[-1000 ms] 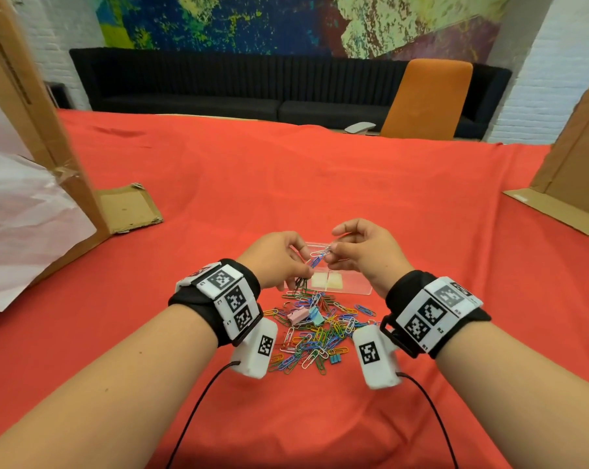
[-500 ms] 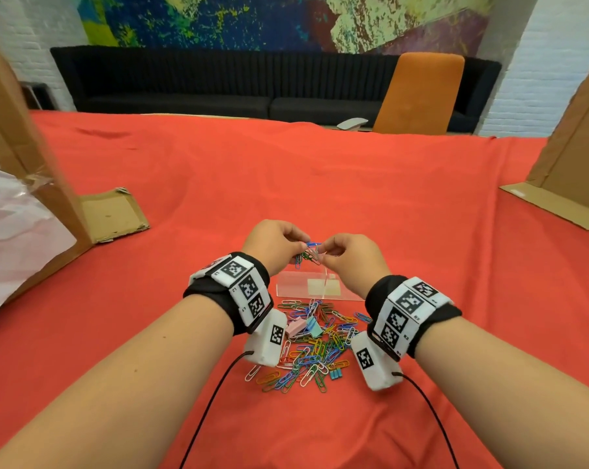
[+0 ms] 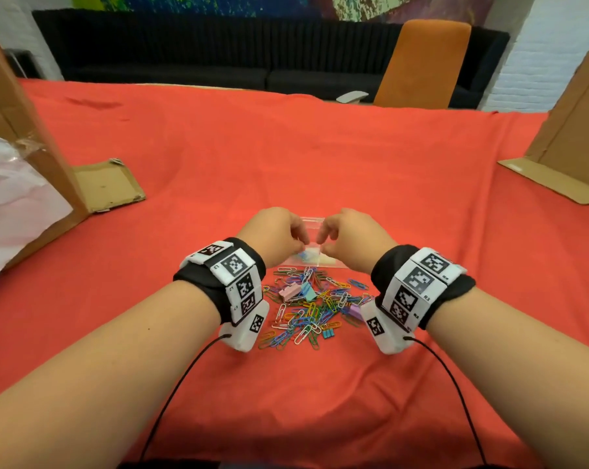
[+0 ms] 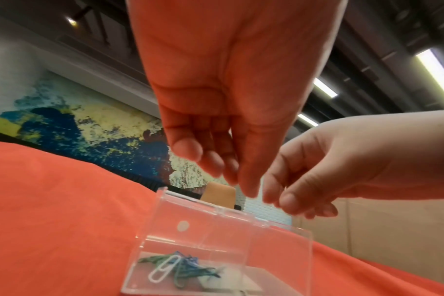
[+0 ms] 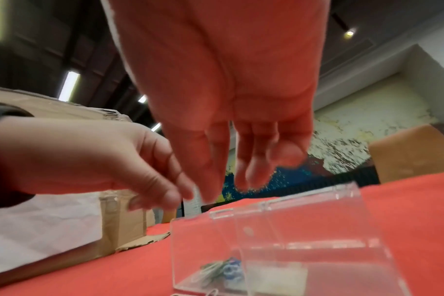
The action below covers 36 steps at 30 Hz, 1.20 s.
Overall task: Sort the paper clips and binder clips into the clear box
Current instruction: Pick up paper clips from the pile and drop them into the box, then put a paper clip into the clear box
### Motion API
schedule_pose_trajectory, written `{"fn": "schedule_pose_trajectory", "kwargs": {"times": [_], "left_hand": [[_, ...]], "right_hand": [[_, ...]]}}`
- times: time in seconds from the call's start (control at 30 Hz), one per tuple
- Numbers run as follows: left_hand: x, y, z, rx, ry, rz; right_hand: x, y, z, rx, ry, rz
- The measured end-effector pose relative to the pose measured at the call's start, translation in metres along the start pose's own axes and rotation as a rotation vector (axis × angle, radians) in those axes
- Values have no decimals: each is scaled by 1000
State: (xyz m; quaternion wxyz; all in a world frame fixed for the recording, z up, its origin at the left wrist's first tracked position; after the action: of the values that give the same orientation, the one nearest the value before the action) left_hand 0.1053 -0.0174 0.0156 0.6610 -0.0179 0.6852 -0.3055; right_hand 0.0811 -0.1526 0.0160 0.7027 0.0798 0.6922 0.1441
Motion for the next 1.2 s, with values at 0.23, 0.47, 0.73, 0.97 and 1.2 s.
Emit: {"fn": "schedule_pose_trajectory", "kwargs": {"times": [0.23,0.47,0.73,0.97,1.2], "left_hand": [[35,-18,-35,-37,528,160],[45,-29,-39,-57,516,378],[30,-22,-34,-106,496,279],[-5,-16,-15,-76,306,46],[-31,-7,12,-79,-52,-53]], "right_hand": [[25,3,-32,-51,456,-270],[32,5,-36,-55,454,-266],[16,-5,-29,-47,371,-108],[-12,1,-14,-41,136,117],[-23,3,15,82,-145,312]]}}
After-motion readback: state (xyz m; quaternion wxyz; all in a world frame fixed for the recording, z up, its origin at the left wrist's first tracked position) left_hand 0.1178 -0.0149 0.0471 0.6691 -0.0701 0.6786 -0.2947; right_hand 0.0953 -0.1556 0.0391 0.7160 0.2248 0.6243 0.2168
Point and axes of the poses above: each hand's wrist, its own z-axis towards the middle knuckle, its own x-axis out of the palm, y = z × x, the point moved 3 cm from there along z, towards the middle knuckle, and after that the axes turned 2 degrees about -z, right-handed, at the moved point
